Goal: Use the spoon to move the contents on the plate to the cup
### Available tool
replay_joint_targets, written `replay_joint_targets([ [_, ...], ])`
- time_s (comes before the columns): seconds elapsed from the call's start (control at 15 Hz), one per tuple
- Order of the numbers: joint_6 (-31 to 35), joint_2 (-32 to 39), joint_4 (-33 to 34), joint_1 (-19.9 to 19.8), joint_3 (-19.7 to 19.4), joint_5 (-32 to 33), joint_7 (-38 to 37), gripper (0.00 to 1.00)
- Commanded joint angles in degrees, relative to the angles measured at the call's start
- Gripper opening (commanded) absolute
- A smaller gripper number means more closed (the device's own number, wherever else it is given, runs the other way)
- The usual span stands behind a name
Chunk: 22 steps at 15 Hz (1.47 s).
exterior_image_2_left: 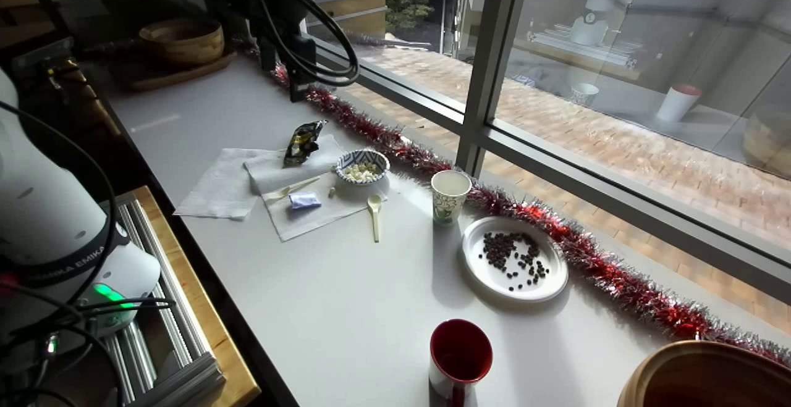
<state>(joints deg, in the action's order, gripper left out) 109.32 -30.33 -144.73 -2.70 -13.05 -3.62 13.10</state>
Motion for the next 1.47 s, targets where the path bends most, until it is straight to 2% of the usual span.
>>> replay_joint_targets([
  [0.0, 5.4, 4.4, 1.2, 1.3, -0.5, 0.4, 11.0, 1.0],
  [0.2, 11.9, 10.3, 2.2, 3.4, -2.7, -1.9, 22.2, 1.0],
  [0.47, 25.3, 19.0, 2.7, 5.1, -4.2, -5.1, 37.7, 1.0],
  [0.6, 30.5, 22.2, 2.5, 9.0, -7.8, -8.4, 45.9, 1.0],
  [0.87, 33.1, 26.6, 3.3, 17.5, -15.1, -17.5, 62.6, 1.0],
  [1.07, 33.2, 28.9, 4.5, 20.3, -18.5, -25.8, 74.7, 1.0],
  [1.13, 32.7, 27.0, 2.8, 10.9, -8.4, -21.4, 67.7, 1.0],
  [1.4, 32.8, 27.5, 2.9, 6.7, -4.2, -21.8, 68.2, 1.0],
])
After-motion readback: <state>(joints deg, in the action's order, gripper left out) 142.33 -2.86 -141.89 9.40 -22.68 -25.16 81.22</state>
